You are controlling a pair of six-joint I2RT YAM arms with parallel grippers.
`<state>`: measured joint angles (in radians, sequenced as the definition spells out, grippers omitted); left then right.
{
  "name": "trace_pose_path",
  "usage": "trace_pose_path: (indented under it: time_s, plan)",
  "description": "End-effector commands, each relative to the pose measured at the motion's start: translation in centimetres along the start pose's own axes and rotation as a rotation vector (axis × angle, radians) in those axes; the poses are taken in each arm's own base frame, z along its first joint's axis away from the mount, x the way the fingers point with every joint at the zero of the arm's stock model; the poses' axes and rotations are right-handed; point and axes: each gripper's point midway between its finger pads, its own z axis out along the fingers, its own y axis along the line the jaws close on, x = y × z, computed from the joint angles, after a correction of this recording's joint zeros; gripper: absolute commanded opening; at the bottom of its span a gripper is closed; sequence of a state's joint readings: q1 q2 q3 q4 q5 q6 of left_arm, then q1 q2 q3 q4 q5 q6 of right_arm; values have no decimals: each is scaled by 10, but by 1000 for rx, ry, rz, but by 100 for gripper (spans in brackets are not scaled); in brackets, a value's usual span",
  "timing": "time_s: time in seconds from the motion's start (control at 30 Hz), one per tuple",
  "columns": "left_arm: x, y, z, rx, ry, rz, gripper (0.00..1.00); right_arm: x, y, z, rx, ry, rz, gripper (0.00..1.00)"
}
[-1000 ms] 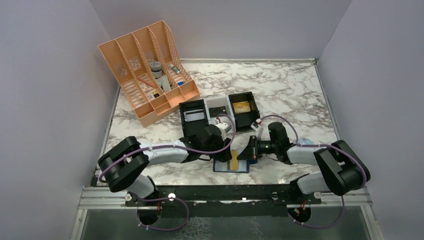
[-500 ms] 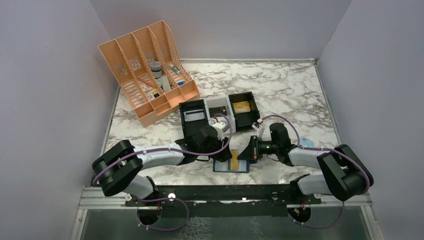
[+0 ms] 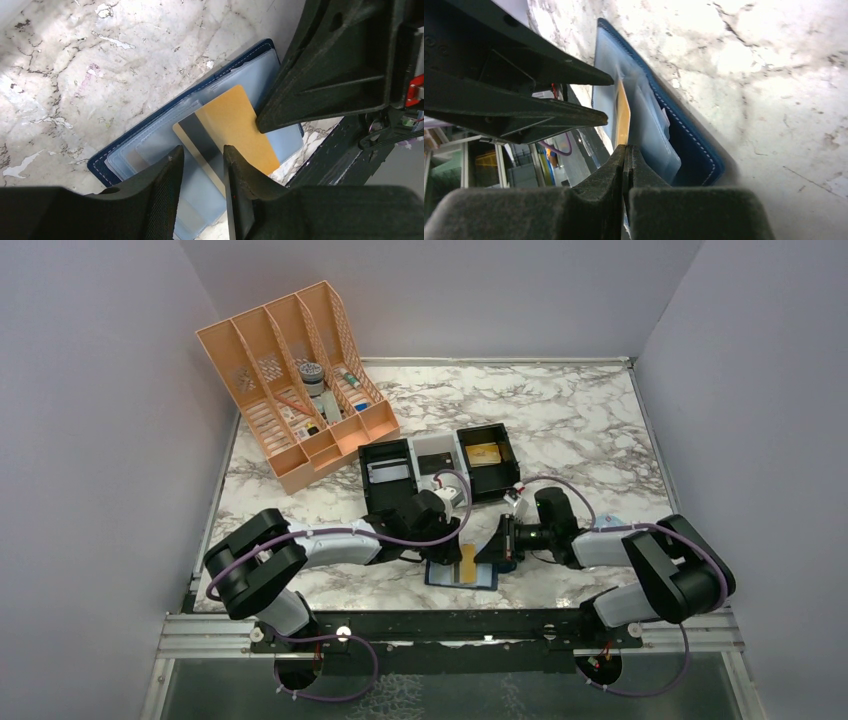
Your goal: Take the credit cards out of the card holder
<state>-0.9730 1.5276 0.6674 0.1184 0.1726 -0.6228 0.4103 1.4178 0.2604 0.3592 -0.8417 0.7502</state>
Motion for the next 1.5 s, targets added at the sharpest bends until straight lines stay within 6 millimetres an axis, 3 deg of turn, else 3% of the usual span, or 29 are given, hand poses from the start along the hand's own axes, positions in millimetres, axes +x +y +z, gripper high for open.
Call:
trace_pose_path:
  time_s: [0.0,0.37,0.63,1.03,1.2,1.33,1.47]
  plan:
    - [11,-6,-1,30,63,2,36,-9,-1,5,6,-17,63,1]
    - [28,18,3,-83,103,-53,25,-7,-5,6,15,-14,110,6]
    - [31,19,9,-79,100,-93,22,2,-8,9,-10,-1,153,18]
    - [34,27,9,-119,94,-116,21,9,-3,16,-30,35,133,18]
    - [34,30,7,-134,82,-125,21,11,-7,16,-11,26,151,17]
    - [35,33,6,-152,85,-125,21,13,-8,13,7,22,149,2]
    - [35,38,4,-179,82,-120,21,5,-9,9,75,-2,108,1]
